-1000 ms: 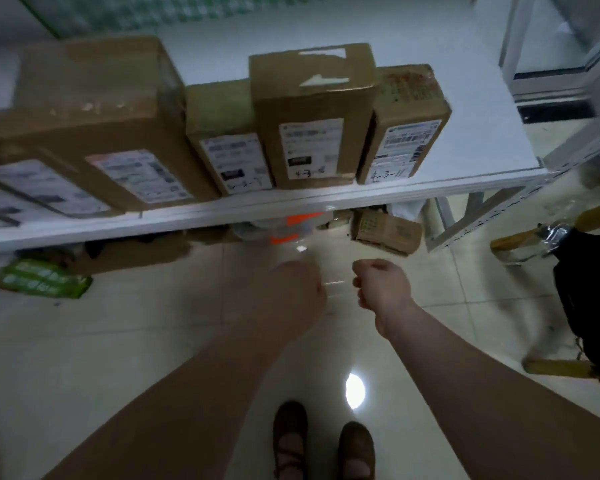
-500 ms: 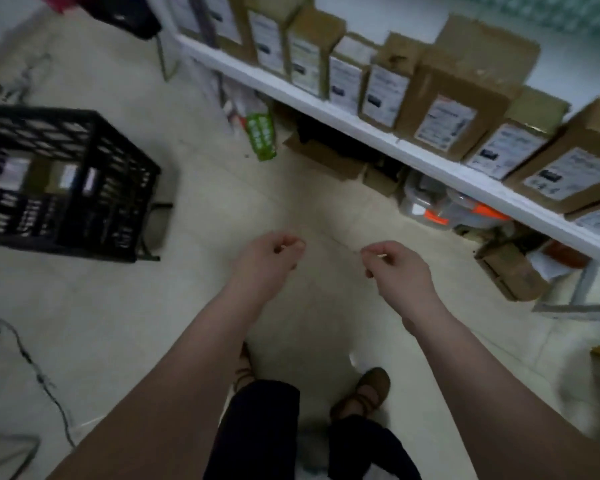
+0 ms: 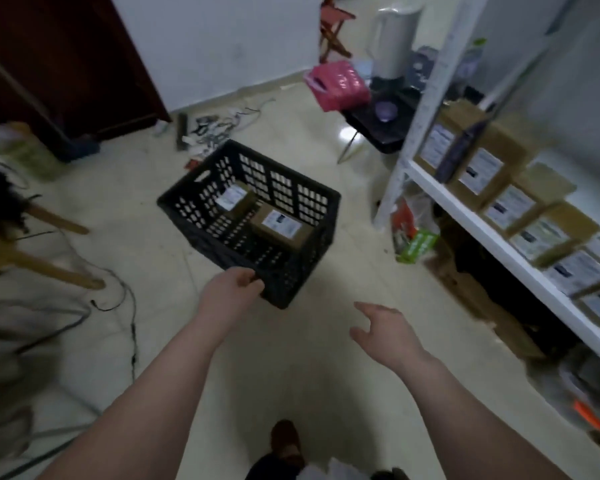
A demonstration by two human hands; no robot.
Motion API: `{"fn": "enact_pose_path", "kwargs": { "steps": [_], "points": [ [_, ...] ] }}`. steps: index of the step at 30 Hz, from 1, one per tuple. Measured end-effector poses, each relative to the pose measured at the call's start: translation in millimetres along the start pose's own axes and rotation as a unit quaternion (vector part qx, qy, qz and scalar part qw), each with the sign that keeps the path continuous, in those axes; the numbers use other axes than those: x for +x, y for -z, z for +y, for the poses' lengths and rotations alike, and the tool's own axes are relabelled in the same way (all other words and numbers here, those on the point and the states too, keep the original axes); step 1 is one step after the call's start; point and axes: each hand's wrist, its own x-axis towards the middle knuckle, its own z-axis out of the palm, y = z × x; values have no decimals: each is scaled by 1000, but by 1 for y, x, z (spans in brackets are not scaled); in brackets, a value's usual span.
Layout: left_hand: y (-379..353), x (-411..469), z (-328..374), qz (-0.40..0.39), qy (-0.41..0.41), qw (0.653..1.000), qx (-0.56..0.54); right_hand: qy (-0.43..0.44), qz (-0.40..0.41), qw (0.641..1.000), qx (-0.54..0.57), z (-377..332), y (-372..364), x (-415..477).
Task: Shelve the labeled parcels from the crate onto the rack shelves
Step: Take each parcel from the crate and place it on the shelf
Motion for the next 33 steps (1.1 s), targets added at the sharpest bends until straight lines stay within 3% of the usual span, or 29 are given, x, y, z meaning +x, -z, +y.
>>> {"fn": "enact_pose_path", "kwargs": {
  "steps": [2, 5, 10, 15, 19, 28, 30, 33],
  "points": [
    [40, 23, -19, 52, 22, 998, -38, -19, -16, 999, 45, -40, -2, 28],
    [81, 52, -39, 75, 63, 985, -141, -66, -27, 977, 201, -80, -4, 72],
    [118, 108, -62, 115, 87, 980, -136, -76, -49, 970, 227, -128, -8, 152],
    [127, 191, -68, 84, 88, 992, -40, -74, -74, 977, 186, -160, -14, 250],
    [128, 273, -63, 12, 110, 994, 27, -102, -104, 976, 159, -185, -17, 326],
    [108, 437, -75, -53, 54, 991, 108, -130, -130, 978, 103, -227, -32, 427],
    [95, 478, -82, -61, 38, 983, 169, -143, -132, 977, 93, -221, -45, 442],
    [66, 535, -96, -91, -40, 930, 355, -170, -136, 974, 58, -206, -69, 458]
  ]
}}
